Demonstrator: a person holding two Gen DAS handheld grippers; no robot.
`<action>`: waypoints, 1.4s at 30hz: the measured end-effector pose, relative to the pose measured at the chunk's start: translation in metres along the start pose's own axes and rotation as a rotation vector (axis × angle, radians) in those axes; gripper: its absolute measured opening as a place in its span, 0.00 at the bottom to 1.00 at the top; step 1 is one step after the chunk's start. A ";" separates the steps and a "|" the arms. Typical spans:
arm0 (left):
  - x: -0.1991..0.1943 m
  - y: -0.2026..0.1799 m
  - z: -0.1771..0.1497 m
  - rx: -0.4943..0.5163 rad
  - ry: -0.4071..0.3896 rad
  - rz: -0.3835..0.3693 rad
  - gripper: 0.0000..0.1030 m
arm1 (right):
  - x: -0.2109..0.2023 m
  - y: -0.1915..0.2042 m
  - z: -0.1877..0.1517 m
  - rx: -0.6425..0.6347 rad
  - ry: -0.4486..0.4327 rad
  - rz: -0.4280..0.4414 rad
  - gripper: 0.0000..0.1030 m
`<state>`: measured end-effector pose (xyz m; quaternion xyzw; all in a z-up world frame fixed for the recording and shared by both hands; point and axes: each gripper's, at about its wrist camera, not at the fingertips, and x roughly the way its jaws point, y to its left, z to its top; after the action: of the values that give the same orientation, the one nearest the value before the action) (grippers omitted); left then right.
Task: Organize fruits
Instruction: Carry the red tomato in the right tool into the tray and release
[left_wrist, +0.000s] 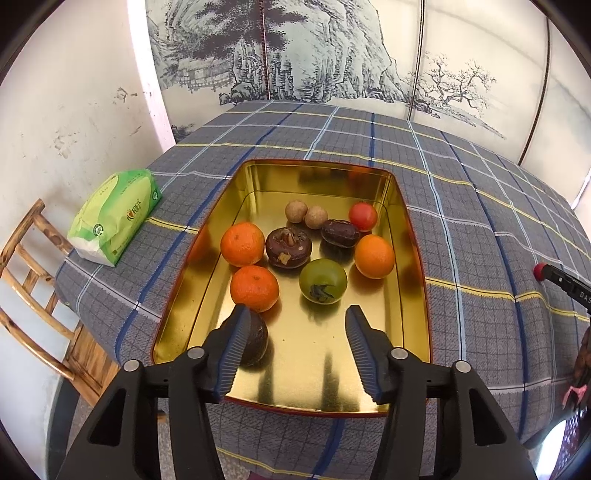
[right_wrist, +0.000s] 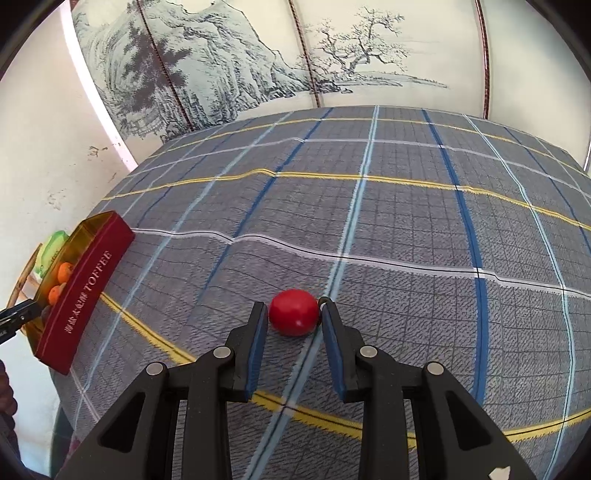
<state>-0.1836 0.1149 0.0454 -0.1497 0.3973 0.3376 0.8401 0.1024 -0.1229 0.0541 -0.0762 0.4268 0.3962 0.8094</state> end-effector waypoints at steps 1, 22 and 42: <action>0.000 0.000 0.000 0.001 0.002 0.004 0.55 | -0.001 0.003 0.000 -0.007 -0.003 0.003 0.27; -0.005 -0.004 -0.001 0.021 -0.020 0.014 0.56 | 0.010 0.002 0.001 -0.044 0.014 -0.030 0.26; -0.023 0.025 -0.005 -0.053 -0.072 0.059 0.69 | -0.013 0.187 0.026 -0.289 -0.011 0.360 0.26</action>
<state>-0.2135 0.1202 0.0602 -0.1476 0.3620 0.3779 0.8393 -0.0180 0.0077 0.1207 -0.1119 0.3681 0.5916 0.7086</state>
